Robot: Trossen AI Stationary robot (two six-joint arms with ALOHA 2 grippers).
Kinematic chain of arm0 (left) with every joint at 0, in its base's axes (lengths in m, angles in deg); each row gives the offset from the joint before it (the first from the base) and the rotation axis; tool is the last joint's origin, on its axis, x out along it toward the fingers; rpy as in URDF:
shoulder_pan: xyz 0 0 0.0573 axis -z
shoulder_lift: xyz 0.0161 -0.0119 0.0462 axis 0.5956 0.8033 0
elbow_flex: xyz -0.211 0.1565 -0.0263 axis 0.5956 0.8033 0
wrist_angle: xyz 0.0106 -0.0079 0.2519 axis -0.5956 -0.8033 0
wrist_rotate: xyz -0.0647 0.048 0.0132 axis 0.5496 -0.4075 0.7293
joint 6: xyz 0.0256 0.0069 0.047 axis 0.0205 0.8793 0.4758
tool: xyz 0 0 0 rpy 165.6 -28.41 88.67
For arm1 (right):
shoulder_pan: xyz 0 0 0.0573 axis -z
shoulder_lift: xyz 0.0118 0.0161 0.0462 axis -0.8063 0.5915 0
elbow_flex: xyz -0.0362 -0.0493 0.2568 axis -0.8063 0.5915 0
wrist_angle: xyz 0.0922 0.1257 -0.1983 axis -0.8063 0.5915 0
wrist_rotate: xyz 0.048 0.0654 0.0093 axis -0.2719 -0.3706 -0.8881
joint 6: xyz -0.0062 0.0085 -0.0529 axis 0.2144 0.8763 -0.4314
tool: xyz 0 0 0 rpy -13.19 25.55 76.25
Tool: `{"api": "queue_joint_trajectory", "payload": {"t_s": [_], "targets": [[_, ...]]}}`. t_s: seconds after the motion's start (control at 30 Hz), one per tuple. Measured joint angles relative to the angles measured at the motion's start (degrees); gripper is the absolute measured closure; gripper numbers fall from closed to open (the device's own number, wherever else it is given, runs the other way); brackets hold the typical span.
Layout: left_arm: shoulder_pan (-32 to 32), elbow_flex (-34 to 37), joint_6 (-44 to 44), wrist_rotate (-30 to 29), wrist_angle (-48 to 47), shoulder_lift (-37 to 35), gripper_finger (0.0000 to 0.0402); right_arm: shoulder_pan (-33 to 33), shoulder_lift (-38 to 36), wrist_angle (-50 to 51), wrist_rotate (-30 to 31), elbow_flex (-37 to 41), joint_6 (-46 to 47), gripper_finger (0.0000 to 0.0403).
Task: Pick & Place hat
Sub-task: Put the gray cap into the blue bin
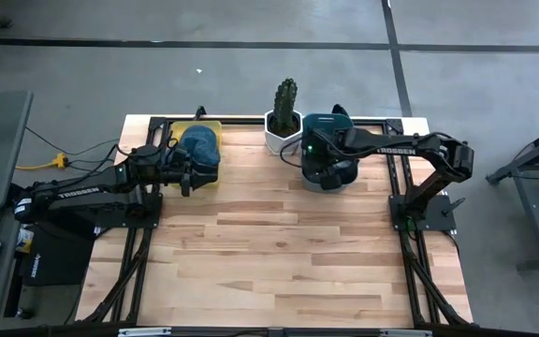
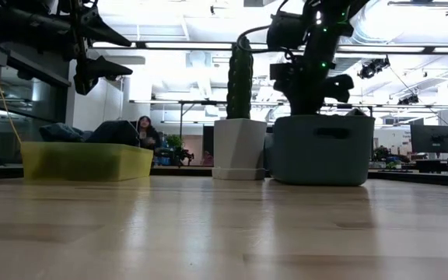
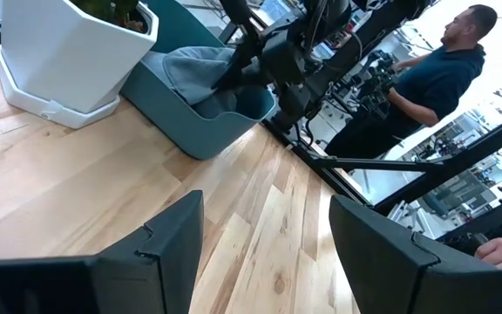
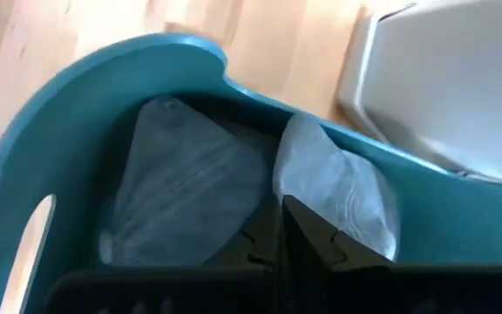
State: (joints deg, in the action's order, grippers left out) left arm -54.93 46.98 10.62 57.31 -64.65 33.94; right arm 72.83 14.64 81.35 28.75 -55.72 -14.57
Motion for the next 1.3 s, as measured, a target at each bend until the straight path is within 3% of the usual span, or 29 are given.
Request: {"api": "queue_joint_trajectory", "payload": {"t_s": [0.23,0.6,0.97,1.13,1.3], "targets": [[0.00,0.00,-0.22,-0.02,0.02,0.00,0.0177,0.00,0.00,3.40,-0.91,0.16,-4.39,0.0400],[0.00,0.00,-1.11,-0.18,0.00,0.01,0.0177,0.55,2.80,2.41,-7.56,0.15,-4.22,0.0402],[0.00,0.00,-1.53,-0.16,-0.07,0.02,0.0177,0.50,3.06,2.29,-5.59,-1.91,-0.23,0.0400],[0.00,0.00,-1.53,-0.13,-0.35,0.02,0.0177,0.38,3.04,4.98,-7.91,-4.20,1.97,0.0380],[0.00,0.00,-1.53,-0.09,-0.46,0.02,0.0177,0.35,3.02,8.16,-8.56,-7.36,4.84,0.0335]]}}
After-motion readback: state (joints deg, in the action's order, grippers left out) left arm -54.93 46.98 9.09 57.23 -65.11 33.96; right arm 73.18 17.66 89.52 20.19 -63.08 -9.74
